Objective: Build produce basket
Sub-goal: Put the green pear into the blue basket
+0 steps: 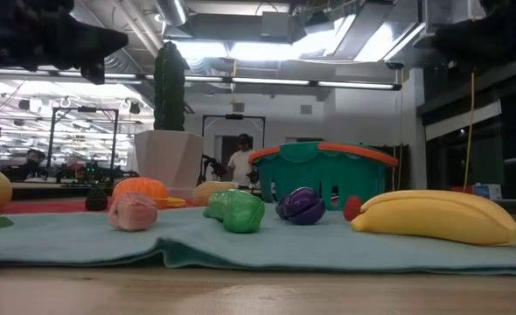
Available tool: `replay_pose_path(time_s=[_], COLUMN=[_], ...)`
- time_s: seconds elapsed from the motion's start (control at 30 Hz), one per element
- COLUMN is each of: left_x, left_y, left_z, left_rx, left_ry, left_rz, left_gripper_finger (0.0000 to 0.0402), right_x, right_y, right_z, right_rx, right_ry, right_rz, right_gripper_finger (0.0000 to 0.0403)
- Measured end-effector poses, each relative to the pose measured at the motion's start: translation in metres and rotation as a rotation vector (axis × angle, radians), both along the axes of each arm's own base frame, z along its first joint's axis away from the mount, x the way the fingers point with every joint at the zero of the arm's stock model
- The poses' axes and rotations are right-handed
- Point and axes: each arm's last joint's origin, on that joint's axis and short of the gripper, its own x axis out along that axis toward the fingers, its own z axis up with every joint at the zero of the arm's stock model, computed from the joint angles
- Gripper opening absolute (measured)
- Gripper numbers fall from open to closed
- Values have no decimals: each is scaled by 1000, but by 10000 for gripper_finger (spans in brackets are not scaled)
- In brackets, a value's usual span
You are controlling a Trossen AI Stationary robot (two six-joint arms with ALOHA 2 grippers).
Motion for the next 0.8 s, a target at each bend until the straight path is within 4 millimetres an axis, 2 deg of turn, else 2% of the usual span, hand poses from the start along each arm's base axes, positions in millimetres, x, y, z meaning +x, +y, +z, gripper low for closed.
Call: replay_pose_path(time_s=[0.17, 0.3, 0.4, 0.53, 0.8], left_x=[15, 28, 39, 48, 53], left_y=[0, 0, -2, -4, -4], left_z=[19, 32, 29, 22, 16], left_rx=[21, 0, -28, 19, 32], left_ry=[59, 104, 181, 256, 299], left_rz=[27, 19, -9, -21, -7], left_gripper_finger=[0, 0, 0, 0, 0], right_x=[12, 18, 22, 26, 32], right_y=[1, 2, 2, 3, 3], right_z=[19, 34, 41, 41, 36], right_rx=[-87, -63, -3, -17, -23], right_ry=[62, 169, 269, 377, 438], right_rz=[3, 5, 1, 2, 1], right_gripper_finger=[60, 60, 60, 60, 60])
